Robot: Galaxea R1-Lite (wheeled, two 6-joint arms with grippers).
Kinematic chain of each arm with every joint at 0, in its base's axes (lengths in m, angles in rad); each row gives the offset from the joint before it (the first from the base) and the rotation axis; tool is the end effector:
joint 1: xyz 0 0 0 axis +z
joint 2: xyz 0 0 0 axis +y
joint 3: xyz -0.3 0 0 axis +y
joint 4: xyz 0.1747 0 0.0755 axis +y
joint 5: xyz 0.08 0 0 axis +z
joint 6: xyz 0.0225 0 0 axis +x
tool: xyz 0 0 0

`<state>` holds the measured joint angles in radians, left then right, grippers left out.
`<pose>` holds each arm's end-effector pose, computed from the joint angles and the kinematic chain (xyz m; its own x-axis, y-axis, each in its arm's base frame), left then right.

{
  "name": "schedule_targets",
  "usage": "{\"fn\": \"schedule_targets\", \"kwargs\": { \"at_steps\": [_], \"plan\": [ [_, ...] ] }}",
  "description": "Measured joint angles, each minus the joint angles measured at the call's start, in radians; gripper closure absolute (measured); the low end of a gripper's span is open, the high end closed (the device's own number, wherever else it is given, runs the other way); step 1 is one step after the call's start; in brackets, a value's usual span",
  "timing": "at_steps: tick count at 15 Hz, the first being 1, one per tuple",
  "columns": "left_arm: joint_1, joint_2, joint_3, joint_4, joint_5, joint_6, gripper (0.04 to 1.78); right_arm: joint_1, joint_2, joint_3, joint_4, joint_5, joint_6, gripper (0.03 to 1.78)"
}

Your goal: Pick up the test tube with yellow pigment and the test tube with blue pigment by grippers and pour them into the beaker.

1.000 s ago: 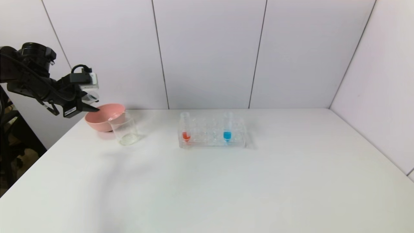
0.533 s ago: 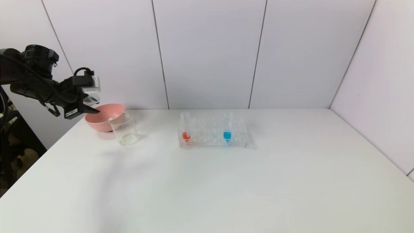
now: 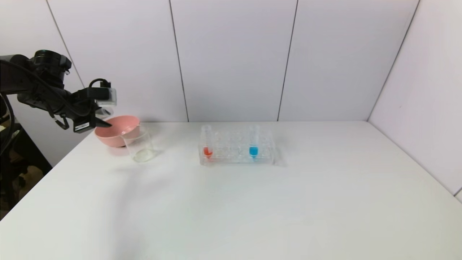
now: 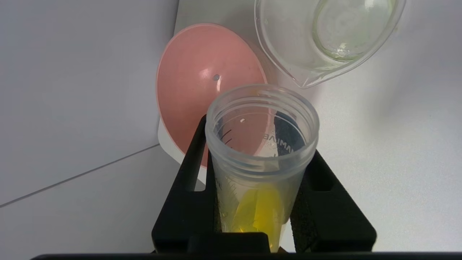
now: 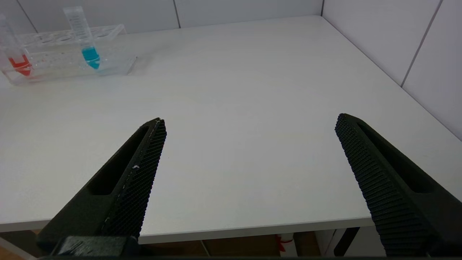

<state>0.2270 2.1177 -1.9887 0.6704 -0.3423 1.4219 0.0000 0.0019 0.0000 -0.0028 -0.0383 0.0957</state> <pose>0.4007 0.0848 0.2361 0.7154 -0.1793 -0.6753 0.6932 0.3035 0.6537 -0.0227 -0.0009 0.0758 0.9993 -0.0383 0.0009 0.0380 0.9947 0.0956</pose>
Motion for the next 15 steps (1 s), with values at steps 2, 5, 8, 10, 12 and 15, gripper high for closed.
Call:
{"fn": "schedule_targets", "kwargs": {
  "at_steps": [2,5,8,10,12,15],
  "plan": [
    [-0.004,0.001,0.0,0.006,0.008,0.033,1.27,0.0,0.0,0.0,0.0,0.0,0.0,0.1],
    [-0.013,0.005,-0.001,0.008,0.027,0.075,1.27,0.0,0.0,0.0,0.0,0.0,0.0,0.1],
    [-0.029,0.008,-0.001,0.014,0.065,0.087,1.27,0.0,0.0,0.0,0.0,0.0,0.0,0.1],
    [-0.039,0.01,-0.001,0.02,0.081,0.087,1.27,0.0,0.0,0.0,0.0,0.0,0.0,0.1],
    [-0.049,0.01,-0.001,0.022,0.109,0.087,1.27,0.0,0.0,0.0,0.0,0.0,0.0,0.1],
    [-0.056,0.011,-0.001,0.03,0.114,0.087,1.27,0.0,0.0,0.0,0.0,0.0,0.0,0.1]
  ]
}}
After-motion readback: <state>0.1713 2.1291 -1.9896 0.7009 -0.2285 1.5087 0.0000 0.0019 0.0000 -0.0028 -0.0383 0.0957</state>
